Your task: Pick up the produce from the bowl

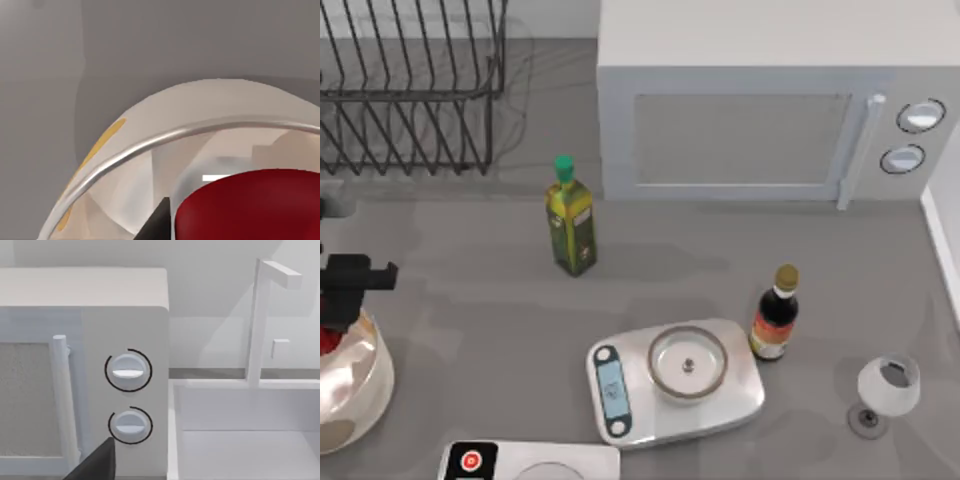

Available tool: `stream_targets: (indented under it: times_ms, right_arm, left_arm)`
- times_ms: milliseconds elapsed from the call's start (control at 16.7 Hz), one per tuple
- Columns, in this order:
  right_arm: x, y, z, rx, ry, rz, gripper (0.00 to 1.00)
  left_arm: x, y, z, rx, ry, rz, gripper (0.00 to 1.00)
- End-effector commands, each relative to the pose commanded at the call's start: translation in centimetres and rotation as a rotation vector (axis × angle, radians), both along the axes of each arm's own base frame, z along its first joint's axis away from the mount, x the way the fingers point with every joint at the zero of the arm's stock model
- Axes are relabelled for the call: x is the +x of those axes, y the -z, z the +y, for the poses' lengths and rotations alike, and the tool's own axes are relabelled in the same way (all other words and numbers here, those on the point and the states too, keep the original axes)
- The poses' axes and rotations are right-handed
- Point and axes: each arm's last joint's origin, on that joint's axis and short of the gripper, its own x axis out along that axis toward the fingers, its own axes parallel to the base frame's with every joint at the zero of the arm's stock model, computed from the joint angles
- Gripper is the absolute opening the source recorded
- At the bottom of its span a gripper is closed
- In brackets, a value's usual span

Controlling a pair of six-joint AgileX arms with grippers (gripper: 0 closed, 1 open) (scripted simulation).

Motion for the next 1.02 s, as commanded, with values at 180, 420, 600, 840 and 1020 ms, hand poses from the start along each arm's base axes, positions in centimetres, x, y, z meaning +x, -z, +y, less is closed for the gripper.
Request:
stream_targets:
  times_ms: [180, 420, 600, 840, 1020]
  right_arm:
    - [0.0, 0.0, 0.0, 0.000, 0.000, 0.000, 1.00]
    - [0.0, 0.0, 0.0, 0.000, 0.000, 0.000, 1.00]
    - [0.0, 0.0, 0.0, 0.000, 0.000, 0.000, 1.00]
    - [0.0, 0.0, 0.0, 0.000, 0.000, 0.000, 1.00]
    - [0.0, 0.0, 0.0, 0.000, 0.000, 0.000, 1.00]
  left_arm:
    - [1.1, -5.6, 0.0, 0.000, 0.000, 0.015, 0.00]
    - [0.2, -13.7, 0.0, 0.000, 0.000, 0.022, 0.00]
    - [-1.5, -18.1, 0.0, 0.000, 0.000, 0.003, 0.00]
    - [-2.7, -20.1, 0.0, 0.000, 0.000, -0.013, 0.00]
    - [-2.6, -20.0, 0.1, 0.001, -0.003, -0.010, 0.00]
